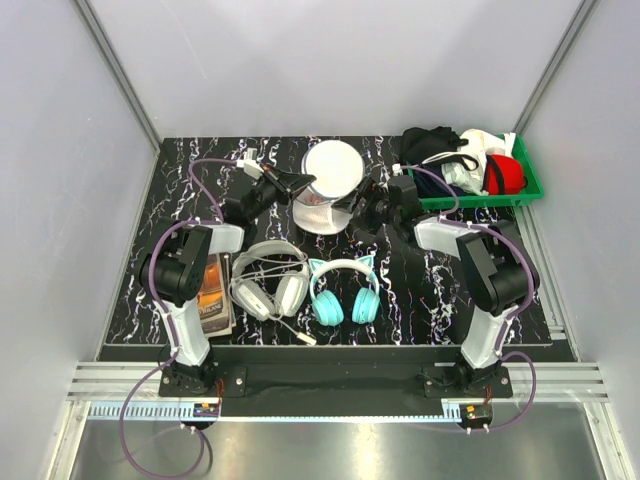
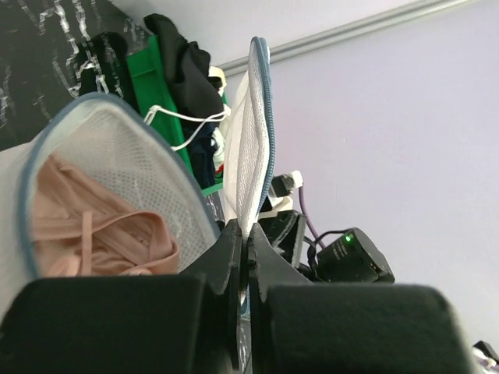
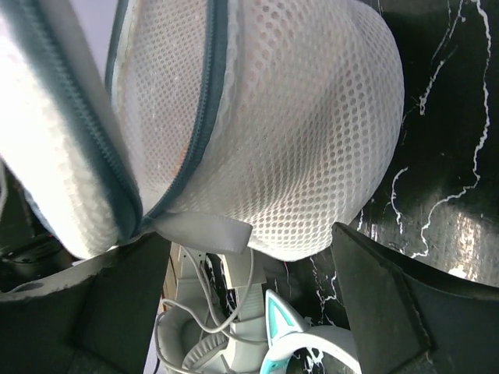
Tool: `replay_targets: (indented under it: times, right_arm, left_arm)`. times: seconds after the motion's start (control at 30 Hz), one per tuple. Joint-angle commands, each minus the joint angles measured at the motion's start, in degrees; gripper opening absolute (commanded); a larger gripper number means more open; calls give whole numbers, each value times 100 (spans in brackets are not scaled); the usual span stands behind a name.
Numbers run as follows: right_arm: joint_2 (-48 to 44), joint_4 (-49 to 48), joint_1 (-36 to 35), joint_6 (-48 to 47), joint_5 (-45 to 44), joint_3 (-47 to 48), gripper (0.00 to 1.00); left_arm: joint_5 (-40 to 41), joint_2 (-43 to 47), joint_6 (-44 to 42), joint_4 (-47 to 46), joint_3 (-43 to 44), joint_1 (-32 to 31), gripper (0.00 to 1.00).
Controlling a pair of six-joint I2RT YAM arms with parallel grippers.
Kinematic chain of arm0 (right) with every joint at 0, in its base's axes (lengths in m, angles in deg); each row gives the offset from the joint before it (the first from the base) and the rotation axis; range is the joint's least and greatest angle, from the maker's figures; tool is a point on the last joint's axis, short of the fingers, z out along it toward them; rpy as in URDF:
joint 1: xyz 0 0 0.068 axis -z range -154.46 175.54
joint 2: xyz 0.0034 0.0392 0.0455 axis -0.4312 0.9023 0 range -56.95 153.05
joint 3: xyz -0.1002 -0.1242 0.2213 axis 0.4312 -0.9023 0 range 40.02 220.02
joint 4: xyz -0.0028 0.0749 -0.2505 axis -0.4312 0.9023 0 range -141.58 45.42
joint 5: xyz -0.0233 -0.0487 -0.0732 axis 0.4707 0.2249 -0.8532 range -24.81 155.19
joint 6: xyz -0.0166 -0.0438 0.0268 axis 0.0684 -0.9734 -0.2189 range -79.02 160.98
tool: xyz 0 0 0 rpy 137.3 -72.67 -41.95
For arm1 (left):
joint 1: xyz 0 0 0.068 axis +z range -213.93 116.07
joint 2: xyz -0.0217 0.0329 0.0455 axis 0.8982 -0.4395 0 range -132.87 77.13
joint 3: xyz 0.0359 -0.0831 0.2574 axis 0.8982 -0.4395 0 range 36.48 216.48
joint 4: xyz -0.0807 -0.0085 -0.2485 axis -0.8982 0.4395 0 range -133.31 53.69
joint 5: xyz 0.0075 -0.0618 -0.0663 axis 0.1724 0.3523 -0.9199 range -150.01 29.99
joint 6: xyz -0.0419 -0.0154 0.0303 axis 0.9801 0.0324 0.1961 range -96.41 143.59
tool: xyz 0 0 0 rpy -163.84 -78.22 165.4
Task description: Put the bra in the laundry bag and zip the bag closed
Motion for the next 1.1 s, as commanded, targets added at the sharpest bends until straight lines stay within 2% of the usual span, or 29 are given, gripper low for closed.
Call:
replay_targets:
  times: [0.0,0.3,0.5,0.73,0.83,0.97,1.07]
  right_arm:
    - [-488,-846,-24,368,-154,-331,91]
    - [-1000,-925,-42,570,-146,-956,93]
    - [-781,-1215,-68,929,-119,-763,93]
    - [-113,-1470,-138,1518,-190,-123,89]
    - [98,-1418,-173,1589,-233,19,84]
    - [222,-1382,-191,1633,-260,2,71]
    - [248,-1330,-182,1668,-137,89,55]
  left_arm:
    - [292,87,43,-184,-168,54,0]
    - [380,-19,122,-52,-71,89,0]
    - [380,69,96,36,-194,89,0]
    - [283,87,105,-17,-343,89,0]
    - [230,104,-27,53,-387,124,0]
    - [55,244,-387,606,-256,212,3]
    - [54,437,-861,1239,-203,247,17]
